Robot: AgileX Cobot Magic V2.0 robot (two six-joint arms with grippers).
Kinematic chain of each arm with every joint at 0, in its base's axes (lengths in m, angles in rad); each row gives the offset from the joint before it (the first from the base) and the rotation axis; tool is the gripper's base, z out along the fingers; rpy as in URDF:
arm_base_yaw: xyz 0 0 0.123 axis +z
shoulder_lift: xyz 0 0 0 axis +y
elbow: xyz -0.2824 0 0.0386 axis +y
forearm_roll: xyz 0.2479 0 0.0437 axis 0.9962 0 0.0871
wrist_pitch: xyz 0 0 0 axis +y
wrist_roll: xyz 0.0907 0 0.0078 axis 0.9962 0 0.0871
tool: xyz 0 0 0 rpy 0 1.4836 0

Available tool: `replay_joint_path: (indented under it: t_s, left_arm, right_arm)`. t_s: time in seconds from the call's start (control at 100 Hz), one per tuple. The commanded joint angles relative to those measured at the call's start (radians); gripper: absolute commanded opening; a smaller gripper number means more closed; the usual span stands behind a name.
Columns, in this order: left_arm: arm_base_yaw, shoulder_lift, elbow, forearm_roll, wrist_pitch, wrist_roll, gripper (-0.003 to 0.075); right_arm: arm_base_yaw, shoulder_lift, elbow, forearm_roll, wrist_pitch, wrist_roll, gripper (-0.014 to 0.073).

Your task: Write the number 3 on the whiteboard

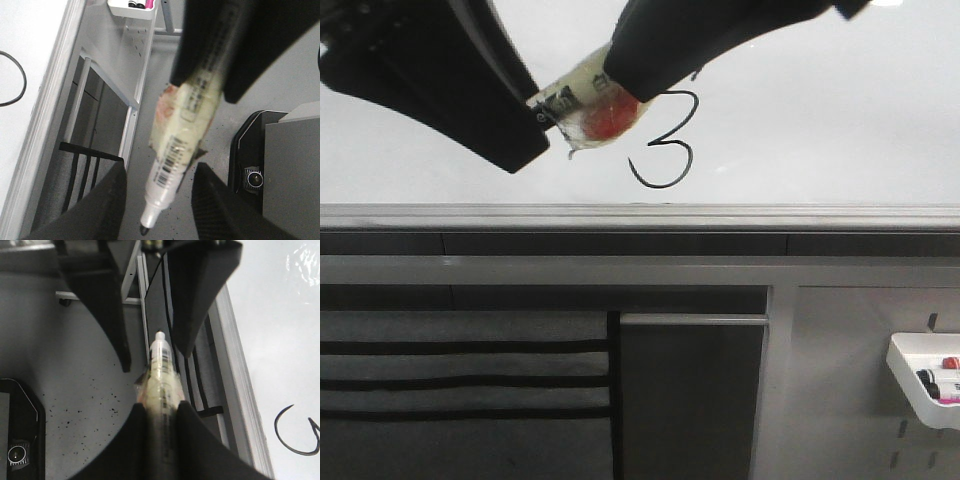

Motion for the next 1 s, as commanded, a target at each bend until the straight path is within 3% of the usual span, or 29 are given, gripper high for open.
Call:
replay_joint_path:
  t_s: [0.0, 0.4, 0.49, 0.69, 0.75, 0.83, 0.99]
  left_arm:
    - [-0.01, -0.012, -0.048, -0.028, -0.023, 0.001, 0.0248]
    - [-0.01, -0.014, -0.056, -0.032, 0.005, 0.019, 0.0003]
    - [-0.01, -0.014, -0.056, -0.032, 0.008, 0.019, -0.0018]
    - [0.022, -0.014, -0.056, -0.032, -0.008, -0.012, -0.0018]
    - [0.056, -0.014, -0.056, -0.028, -0.044, -0.051, -0.0018]
    - [0.131, -0.014, -0.045, -0.026, -0.122, -0.118, -0.0018]
    - [0.294, -0.014, 0.035, -0.066, -0.436, -0.358, -0.0018]
  right_arm:
    - [0.001, -0.031, -0.03, 0.02, -0.062, -0.012, -0.0038]
    - [0.001, -0.031, -0.03, 0.02, -0.043, -0.012, -0.0038]
    - [0.001, -0.031, -0.03, 0.02, -0.043, -0.007, -0.0018]
    - [-0.036, -0.049, -0.03, 0.02, -0.066, 0.061, 0.0281]
    - [-0.082, -0.073, -0.03, 0.02, -0.072, 0.101, 0.0337]
    - [-0.16, -0.13, -0.03, 0.02, -0.073, 0.15, 0.0346]
    - [-0.337, -0.235, -0.03, 0.02, -0.071, 0.28, 0.0345]
